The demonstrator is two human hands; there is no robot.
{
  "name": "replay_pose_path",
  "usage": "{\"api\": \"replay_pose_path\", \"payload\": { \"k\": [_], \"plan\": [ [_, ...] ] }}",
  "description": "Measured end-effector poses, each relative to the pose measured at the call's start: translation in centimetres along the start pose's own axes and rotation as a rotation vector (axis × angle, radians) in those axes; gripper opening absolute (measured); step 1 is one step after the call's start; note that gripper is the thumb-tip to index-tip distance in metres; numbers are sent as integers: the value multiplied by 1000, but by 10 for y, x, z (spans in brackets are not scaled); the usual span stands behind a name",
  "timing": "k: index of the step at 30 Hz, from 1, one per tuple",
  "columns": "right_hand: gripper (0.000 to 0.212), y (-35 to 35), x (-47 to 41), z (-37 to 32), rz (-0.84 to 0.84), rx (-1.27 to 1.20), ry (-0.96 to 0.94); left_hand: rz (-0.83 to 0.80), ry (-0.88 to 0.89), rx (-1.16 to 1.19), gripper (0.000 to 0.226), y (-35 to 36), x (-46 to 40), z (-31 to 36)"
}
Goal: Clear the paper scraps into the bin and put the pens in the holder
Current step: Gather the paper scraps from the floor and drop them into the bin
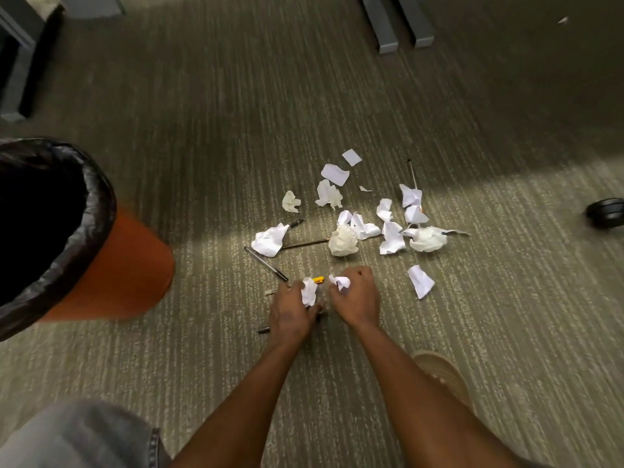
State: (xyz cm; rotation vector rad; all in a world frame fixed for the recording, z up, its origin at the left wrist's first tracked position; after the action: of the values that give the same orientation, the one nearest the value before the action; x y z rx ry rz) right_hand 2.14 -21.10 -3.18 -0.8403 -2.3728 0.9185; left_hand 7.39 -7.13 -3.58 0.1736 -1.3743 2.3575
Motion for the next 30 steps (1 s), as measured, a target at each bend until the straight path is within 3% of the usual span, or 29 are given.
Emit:
{"api": "replay_pose_path", "payload": {
  "k": [5, 8, 10, 14, 19, 21, 24, 25, 30],
  "plan": [
    [22, -37, -3, 18, 255, -167, 189, 32, -21, 33, 26, 11, 1, 2],
    [31, -63, -7, 34, 478, -105, 313, 42, -6, 52, 22, 15, 0, -4],
    [39, -74, -10, 48, 489, -27, 393, 53, 11, 52, 23, 15, -1, -7],
    [60, -79, -16, 75, 287, 105, 541, 104, -19, 143, 8, 3, -2, -6],
    [29, -73, -19, 69, 210, 141, 466, 138, -241, 399, 11, -26, -15, 8],
    [19, -67, -18, 47, 168, -58, 472, 104, -317, 532, 13, -40, -24, 14],
    [4, -49, -9, -12, -92, -776, 632, 24, -377, 753, 27, -66, -34, 21],
    [8, -41, -7, -33, -188, -945, 643, 3, -384, 835, 29, -77, -35, 23],
    [5, -24, 4, -132, -535, -1053, 440, -72, -312, 971, 24, -150, -32, 31]
  ]
}}
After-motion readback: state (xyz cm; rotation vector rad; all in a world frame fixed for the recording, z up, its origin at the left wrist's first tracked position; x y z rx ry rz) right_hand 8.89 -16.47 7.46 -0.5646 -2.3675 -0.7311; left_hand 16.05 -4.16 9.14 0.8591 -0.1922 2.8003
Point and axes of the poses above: each hand's wrist, its own x-axis away from the middle knuckle, its own y-axis out of the palm, z = x × y, the point moved 1 cm from there along -x, towards the middle knuckle, and after that the axes turned 3 degrees about z, right-handed, at the moved point
